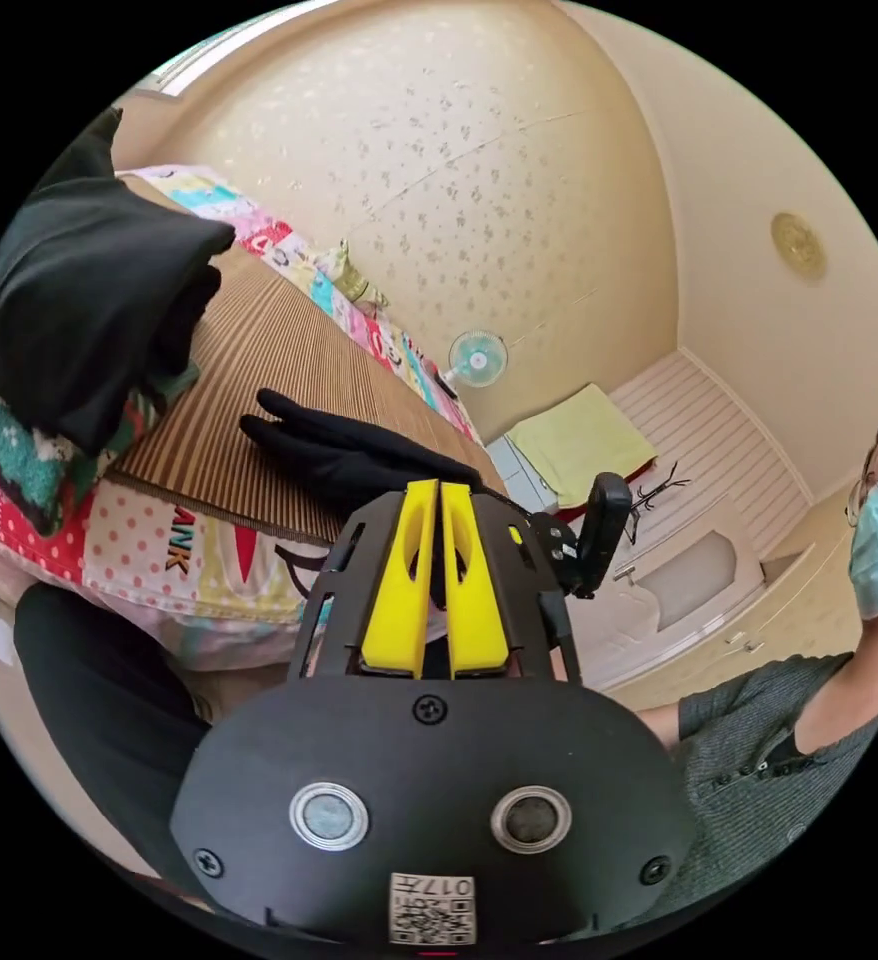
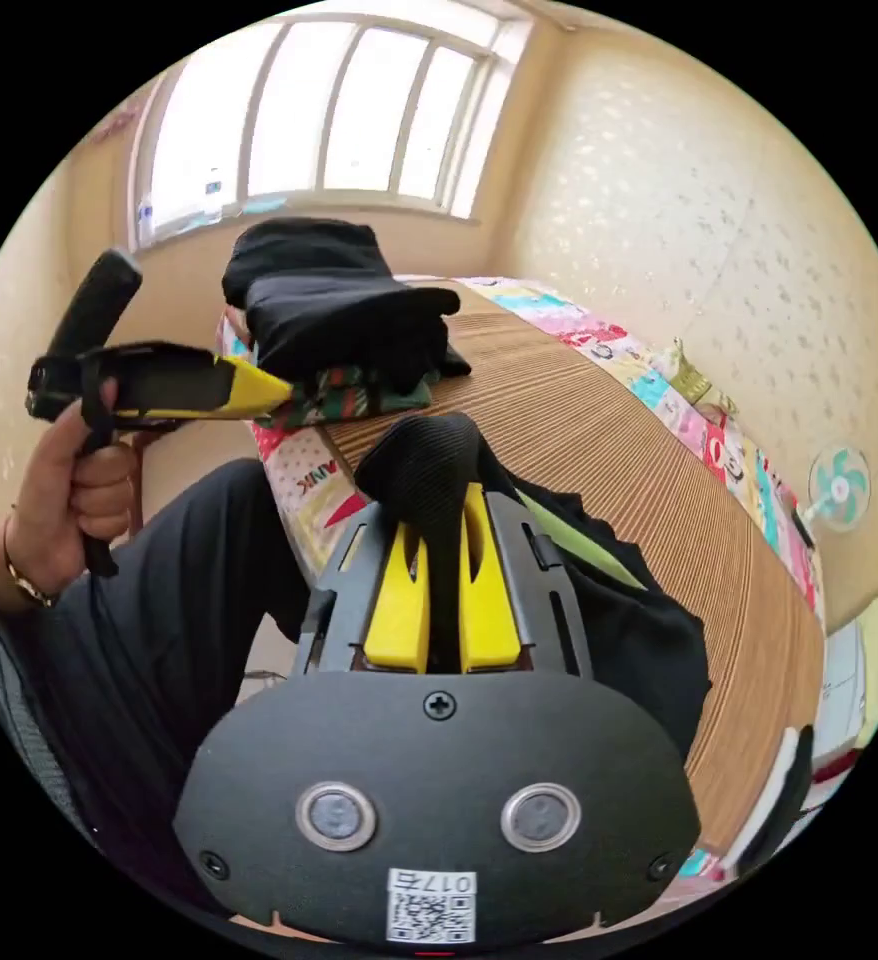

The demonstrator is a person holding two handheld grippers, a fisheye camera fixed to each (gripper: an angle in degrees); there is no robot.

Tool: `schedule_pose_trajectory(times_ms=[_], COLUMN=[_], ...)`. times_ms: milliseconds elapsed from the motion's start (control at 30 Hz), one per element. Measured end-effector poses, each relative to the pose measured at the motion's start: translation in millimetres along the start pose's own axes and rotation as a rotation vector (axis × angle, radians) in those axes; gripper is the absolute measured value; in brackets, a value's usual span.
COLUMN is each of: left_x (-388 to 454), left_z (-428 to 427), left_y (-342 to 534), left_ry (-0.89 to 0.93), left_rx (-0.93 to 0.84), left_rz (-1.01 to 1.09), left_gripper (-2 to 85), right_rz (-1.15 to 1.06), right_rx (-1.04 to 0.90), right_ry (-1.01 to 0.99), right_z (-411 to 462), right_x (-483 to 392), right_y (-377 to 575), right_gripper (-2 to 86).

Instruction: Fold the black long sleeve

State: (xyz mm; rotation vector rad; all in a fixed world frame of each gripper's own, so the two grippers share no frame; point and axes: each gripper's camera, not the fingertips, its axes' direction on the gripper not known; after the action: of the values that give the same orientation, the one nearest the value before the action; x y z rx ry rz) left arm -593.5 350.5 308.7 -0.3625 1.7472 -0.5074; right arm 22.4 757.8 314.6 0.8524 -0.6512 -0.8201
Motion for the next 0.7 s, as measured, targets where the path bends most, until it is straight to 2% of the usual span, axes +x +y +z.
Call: schedule_pose_trajectory(times_ms=[67, 167, 233, 333, 500, 633, 700], left_x=[0, -13, -21, -26, -16, -25, -36], left_z=[-4, 8, 16, 55, 174, 268, 318], left_y=[0, 0, 3, -2, -13, -1, 15], left_ry=[-0.012, -0.004, 0.012, 0.066, 0.106, 0.181, 0.236], left_rx=[0.021, -0.011, 0.004, -0.105, -0.436, -0.688, -0.811], left_rz=[0.025, -0.032, -0.062, -0.062, -0.003, -0.095, -0.197], left_gripper=[0.6, 4.1, 5.0, 6.5, 13.6, 18.5, 15.2], right_rz=[0.381, 0.768, 0.904, 1.153, 1.306, 1.349, 1.354], right_rx=[0.225, 0.525, 0.568, 0.508, 0.43, 0.483, 0.525], right_ry=[-0.127, -0.18, -0.151, -0.162, -0.17, -0.364, -0.482], right_z=[-41, -82, -90, -84, -93, -93, -86], right_x=[88, 164, 188, 213, 198, 186, 187], right_y=[51, 166, 231, 330, 434, 482, 491], right_gripper=[6.0, 6.0, 6.2, 7.0, 8.9, 14.1, 17.0])
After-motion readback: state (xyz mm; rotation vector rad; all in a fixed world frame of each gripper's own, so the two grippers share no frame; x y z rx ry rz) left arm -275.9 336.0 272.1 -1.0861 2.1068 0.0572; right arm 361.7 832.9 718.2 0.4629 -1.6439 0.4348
